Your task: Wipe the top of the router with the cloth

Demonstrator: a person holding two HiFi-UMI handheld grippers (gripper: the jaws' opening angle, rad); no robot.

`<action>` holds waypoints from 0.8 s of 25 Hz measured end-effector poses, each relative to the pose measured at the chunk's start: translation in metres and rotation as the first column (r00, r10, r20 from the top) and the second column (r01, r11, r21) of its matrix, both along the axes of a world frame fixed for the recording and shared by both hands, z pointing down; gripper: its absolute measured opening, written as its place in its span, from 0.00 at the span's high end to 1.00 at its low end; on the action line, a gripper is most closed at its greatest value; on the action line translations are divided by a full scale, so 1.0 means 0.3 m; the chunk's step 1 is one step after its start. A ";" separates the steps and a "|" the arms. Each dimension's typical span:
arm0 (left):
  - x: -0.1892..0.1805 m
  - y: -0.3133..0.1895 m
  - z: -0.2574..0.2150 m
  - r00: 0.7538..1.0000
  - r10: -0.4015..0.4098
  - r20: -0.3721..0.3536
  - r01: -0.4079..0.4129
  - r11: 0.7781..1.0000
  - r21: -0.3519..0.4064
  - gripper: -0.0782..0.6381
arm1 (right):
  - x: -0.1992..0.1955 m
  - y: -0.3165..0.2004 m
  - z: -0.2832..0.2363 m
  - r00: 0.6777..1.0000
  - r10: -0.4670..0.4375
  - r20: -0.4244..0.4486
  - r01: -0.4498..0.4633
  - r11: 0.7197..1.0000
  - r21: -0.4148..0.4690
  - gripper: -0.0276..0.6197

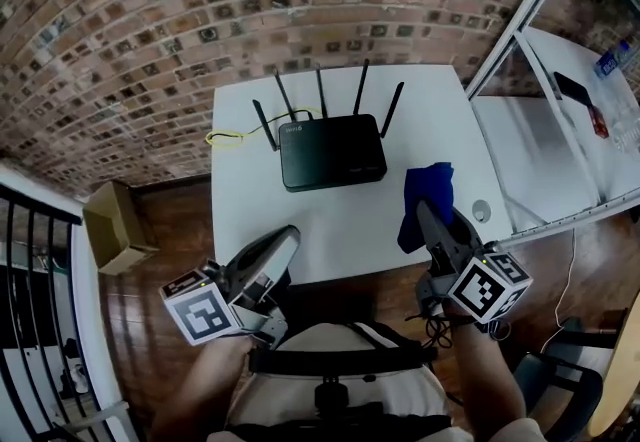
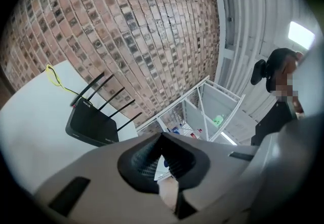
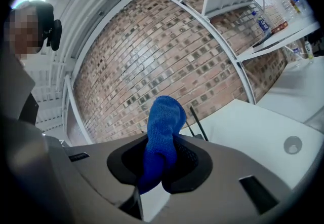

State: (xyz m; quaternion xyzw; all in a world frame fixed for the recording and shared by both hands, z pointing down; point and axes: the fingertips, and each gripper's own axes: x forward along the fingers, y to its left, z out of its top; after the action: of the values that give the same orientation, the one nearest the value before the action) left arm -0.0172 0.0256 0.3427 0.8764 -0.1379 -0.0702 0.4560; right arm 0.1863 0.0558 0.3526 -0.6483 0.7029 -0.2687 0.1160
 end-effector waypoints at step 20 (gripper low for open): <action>0.306 0.315 -0.060 0.993 -0.116 0.034 0.116 0.993 0.001 0.87 | 0.255 0.242 -0.021 0.978 -0.181 0.099 0.180 0.983 0.028 0.79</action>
State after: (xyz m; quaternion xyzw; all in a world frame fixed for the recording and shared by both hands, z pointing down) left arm 0.0745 0.1201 0.3248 0.8676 -0.1966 -0.0816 0.4493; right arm 0.2629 0.1286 0.3462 -0.5662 0.7545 -0.3040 0.1328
